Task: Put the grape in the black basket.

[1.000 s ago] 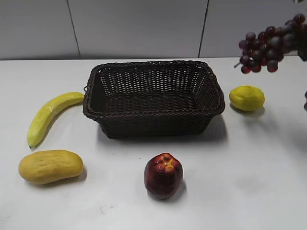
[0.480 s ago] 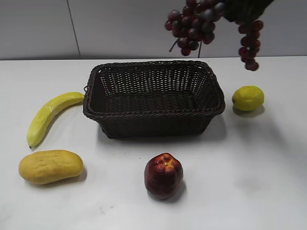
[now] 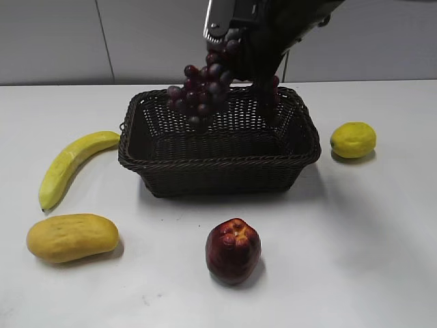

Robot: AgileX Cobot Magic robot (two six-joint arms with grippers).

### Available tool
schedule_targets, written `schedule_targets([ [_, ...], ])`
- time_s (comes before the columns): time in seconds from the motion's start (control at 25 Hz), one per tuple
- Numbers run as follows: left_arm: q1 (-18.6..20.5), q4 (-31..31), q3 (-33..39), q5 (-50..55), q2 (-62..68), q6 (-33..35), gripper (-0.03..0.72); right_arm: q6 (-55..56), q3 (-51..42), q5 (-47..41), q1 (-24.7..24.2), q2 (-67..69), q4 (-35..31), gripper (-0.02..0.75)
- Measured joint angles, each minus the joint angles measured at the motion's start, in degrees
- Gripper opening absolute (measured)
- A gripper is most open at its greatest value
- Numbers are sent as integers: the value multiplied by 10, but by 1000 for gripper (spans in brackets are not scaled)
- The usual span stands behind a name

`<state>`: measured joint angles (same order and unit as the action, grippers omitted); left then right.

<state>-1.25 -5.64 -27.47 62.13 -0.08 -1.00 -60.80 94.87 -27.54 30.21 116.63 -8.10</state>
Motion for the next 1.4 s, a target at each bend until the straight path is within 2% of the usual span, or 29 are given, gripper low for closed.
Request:
schedule_targets([
  [0.28, 0, 0, 0, 0, 0, 0, 217, -3, 1, 19, 3, 84, -35, 257],
  [0.52, 0, 0, 0, 0, 0, 0, 217, -14, 1, 14, 3, 100, -81, 257],
  [0.6, 0, 0, 0, 0, 0, 0, 217, -25, 2, 1, 3, 102, -82, 315],
  [0.76, 0, 0, 0, 0, 0, 0, 217, -29, 2, -11, 3, 100, -77, 559],
  [0.84, 0, 0, 0, 0, 0, 0, 217, -30, 2, -11, 3, 93, -72, 608],
  [0.92, 0, 0, 0, 0, 0, 0, 217, -24, 2, -11, -1, 76, -72, 614],
  [1.12, 0, 0, 0, 0, 0, 0, 217, 89, 3, -12, -37, 23, -74, 587],
  [1.28, 0, 0, 0, 0, 0, 0, 217, 212, 3, -28, -101, -14, -74, 581],
  [1.4, 0, 0, 0, 0, 0, 0, 217, 323, 3, -81, -153, -35, -74, 580],
])
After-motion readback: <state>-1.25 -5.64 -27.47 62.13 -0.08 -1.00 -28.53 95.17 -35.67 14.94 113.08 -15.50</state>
